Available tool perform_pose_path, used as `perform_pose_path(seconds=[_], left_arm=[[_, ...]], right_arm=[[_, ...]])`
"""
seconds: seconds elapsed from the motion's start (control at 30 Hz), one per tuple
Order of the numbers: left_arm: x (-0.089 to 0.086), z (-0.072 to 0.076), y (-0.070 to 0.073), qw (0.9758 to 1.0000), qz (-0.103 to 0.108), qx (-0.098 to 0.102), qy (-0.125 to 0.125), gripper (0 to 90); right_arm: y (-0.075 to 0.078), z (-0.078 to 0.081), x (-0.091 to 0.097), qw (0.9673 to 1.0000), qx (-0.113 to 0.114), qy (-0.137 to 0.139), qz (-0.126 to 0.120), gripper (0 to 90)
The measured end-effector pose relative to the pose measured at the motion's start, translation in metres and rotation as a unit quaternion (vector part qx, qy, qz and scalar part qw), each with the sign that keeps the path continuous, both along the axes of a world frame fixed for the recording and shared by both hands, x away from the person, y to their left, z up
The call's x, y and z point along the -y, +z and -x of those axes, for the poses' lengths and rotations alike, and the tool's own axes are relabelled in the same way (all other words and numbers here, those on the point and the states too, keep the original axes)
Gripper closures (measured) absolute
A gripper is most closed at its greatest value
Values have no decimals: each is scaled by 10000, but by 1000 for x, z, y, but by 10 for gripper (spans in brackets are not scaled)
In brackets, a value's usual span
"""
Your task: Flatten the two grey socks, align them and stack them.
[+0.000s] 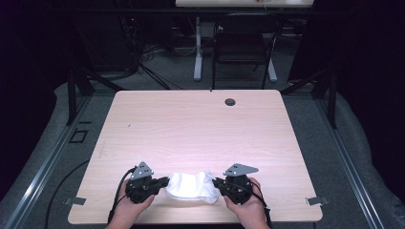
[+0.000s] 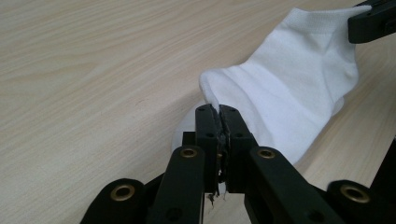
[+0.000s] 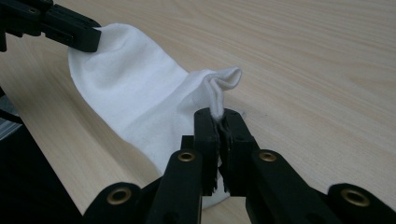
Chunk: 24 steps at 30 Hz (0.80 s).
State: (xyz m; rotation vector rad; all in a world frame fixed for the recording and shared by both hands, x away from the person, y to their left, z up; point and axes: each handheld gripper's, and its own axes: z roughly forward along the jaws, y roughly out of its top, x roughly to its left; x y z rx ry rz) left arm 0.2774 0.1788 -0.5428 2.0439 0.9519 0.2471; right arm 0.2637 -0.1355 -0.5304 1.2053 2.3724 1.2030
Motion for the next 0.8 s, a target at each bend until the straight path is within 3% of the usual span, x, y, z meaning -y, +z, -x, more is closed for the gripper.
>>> perform_pose_path(seconds=[0.8], left_arm=[[5,-6,-20,9994,-276,-220,-23,867]], right_arm=[[-17,-2,-1,9994,-251,27,241,860]])
